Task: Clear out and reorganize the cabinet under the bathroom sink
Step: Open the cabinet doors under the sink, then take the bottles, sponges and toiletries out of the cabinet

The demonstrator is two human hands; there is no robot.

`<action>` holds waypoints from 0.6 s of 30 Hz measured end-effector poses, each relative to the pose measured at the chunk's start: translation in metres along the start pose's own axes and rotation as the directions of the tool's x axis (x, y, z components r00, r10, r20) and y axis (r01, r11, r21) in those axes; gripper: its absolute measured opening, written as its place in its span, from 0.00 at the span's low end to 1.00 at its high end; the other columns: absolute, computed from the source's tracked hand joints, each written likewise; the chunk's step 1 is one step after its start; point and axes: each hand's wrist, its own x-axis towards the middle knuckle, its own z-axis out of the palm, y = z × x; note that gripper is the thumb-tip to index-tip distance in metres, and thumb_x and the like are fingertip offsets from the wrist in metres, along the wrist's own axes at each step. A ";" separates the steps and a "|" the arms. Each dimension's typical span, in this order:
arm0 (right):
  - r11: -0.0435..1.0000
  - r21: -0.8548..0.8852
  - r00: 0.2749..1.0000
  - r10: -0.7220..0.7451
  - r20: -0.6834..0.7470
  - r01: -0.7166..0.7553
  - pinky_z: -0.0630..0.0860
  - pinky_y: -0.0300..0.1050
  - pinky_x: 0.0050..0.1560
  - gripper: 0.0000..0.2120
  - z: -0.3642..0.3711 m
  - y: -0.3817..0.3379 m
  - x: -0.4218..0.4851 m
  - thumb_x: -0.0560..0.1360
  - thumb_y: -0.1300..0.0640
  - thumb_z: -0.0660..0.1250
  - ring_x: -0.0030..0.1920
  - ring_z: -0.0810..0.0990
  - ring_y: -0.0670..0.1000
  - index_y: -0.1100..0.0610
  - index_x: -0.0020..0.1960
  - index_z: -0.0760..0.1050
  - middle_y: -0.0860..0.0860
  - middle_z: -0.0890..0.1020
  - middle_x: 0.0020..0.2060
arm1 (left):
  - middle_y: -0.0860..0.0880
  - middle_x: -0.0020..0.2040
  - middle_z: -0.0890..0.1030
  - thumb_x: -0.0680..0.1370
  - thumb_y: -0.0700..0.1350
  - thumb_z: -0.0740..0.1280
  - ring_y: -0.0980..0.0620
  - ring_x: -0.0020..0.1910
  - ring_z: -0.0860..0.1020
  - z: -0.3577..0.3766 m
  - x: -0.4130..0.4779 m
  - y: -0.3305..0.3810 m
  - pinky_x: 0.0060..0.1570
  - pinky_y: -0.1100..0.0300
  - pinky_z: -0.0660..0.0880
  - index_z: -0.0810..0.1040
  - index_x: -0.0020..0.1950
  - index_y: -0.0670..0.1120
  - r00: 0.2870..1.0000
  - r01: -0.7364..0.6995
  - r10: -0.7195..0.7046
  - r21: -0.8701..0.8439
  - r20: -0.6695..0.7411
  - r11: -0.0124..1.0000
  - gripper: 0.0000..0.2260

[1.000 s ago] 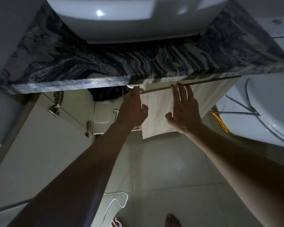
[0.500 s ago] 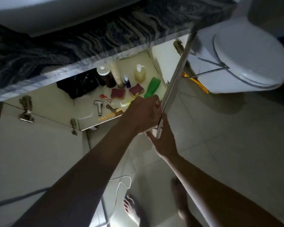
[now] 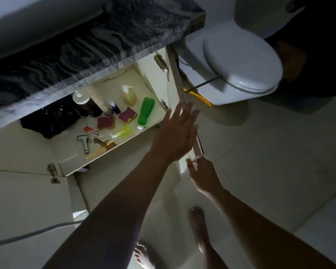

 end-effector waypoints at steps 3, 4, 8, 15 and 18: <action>0.996 -0.043 0.997 0.072 -0.009 -0.072 0.73 0.38 0.44 0.20 -0.038 0.023 0.013 0.81 0.44 0.61 0.46 0.84 0.55 0.62 0.54 0.77 0.57 0.85 0.47 | 0.45 0.79 0.60 0.83 0.53 0.48 0.43 0.79 0.56 0.014 0.021 0.025 0.76 0.42 0.54 0.66 0.76 0.47 0.999 0.005 -0.004 0.008 -0.037 1.000 0.24; 0.994 -0.064 0.996 0.085 -0.017 -0.086 0.72 0.39 0.46 0.21 -0.049 0.027 0.017 0.81 0.45 0.60 0.49 0.84 0.57 0.63 0.54 0.77 0.59 0.84 0.48 | 0.45 0.79 0.60 0.84 0.53 0.48 0.43 0.79 0.56 0.019 0.029 0.030 0.76 0.42 0.52 0.66 0.77 0.48 0.999 0.004 -0.004 0.017 -0.041 1.000 0.23; 0.978 -0.131 0.985 0.169 0.021 -0.165 0.69 0.40 0.50 0.21 -0.084 0.033 0.034 0.83 0.48 0.59 0.57 0.81 0.60 0.67 0.58 0.77 0.61 0.83 0.55 | 0.45 0.79 0.61 0.84 0.52 0.52 0.42 0.79 0.56 0.027 0.052 0.047 0.75 0.44 0.54 0.66 0.77 0.48 0.999 0.021 -0.020 0.029 -0.043 0.999 0.22; 0.853 -0.433 0.847 0.440 0.298 -0.290 0.69 0.54 0.68 0.30 -0.105 0.009 0.037 0.85 0.43 0.43 0.59 0.78 0.58 0.62 0.73 0.66 0.63 0.74 0.68 | 0.46 0.77 0.66 0.80 0.47 0.58 0.44 0.74 0.66 -0.004 0.062 0.037 0.66 0.44 0.68 0.67 0.76 0.46 0.998 -0.011 0.013 -0.042 0.064 0.999 0.23; 0.877 -0.465 0.799 0.366 0.478 -0.123 0.72 0.49 0.61 0.33 -0.116 -0.024 0.033 0.81 0.36 0.50 0.57 0.80 0.56 0.62 0.68 0.73 0.59 0.80 0.62 | 0.45 0.75 0.69 0.77 0.46 0.60 0.44 0.69 0.73 -0.038 0.056 0.021 0.63 0.45 0.73 0.69 0.75 0.46 0.983 0.129 -0.114 -0.096 0.145 0.987 0.25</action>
